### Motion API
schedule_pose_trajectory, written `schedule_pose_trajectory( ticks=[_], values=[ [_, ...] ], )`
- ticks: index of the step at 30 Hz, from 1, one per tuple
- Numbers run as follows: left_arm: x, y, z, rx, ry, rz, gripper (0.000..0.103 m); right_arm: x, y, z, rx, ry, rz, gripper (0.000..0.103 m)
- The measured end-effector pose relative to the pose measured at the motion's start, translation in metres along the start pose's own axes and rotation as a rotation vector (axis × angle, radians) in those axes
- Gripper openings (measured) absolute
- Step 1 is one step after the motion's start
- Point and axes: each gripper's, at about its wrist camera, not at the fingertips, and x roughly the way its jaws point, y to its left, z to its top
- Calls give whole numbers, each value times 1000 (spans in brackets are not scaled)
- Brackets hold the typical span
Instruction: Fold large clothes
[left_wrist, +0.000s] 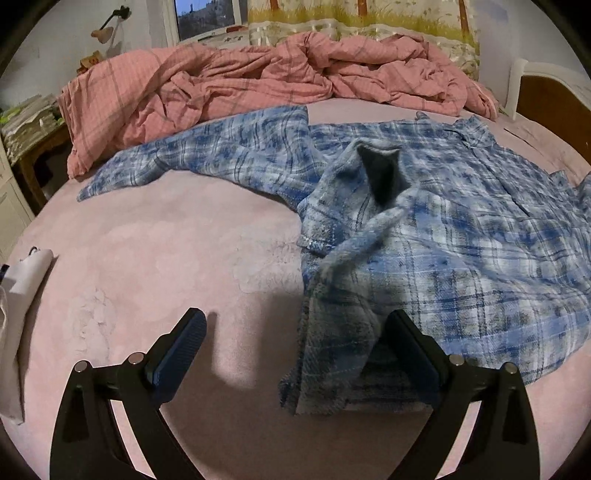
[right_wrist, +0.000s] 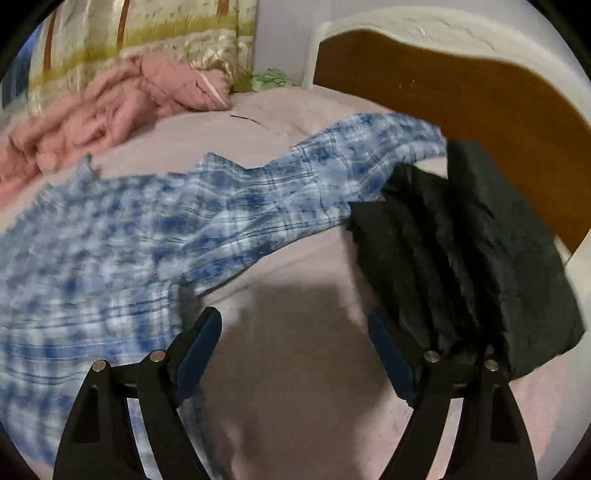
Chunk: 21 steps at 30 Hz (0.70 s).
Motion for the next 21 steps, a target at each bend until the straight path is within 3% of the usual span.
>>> schedule_pose_trajectory(
  ticks=[2, 5, 7, 8, 9, 10, 12, 14, 15, 16, 17, 19, 21],
  values=[
    [-7, -2, 0, 10, -32, -6, 97, -11, -7, -8, 18, 8, 114, 83],
    [-19, -1, 0, -8, -59, -48, 97, -22, -13, -35, 18, 89, 336, 83],
    [-17, 4, -2, -55, -27, -82, 90, -28, -13, -53, 19, 118, 403, 83],
    [-16, 7, -4, -84, -15, -63, 77, -28, -13, -63, 21, 131, 423, 83],
    [-15, 11, -6, -109, -9, -56, 65, -27, -12, -68, 24, 141, 429, 83],
    [-14, 15, -7, -130, -2, -79, 61, -25, -10, -74, 23, 150, 430, 77],
    [-12, 19, -7, -155, 14, -149, 36, -17, -5, -83, 12, 165, 405, 66],
    [-13, 16, -8, -148, 16, -187, 20, -18, 0, -88, 14, 135, 370, 47],
    [-16, 13, -9, -135, 5, -182, 15, -20, 0, -88, 17, 108, 385, 12],
    [-22, 11, -9, -128, -27, -160, 13, -22, -2, -87, 16, 99, 425, 3],
    [-31, 9, -9, -125, -66, -147, 13, -27, -3, -88, 18, 66, 424, 3],
    [-46, 8, -6, -114, -137, -138, 13, -44, -10, -85, 37, -46, 320, 3],
    [-54, 6, -2, -99, -161, -117, 13, -55, -15, -82, 72, -96, 349, 3]
  ],
)
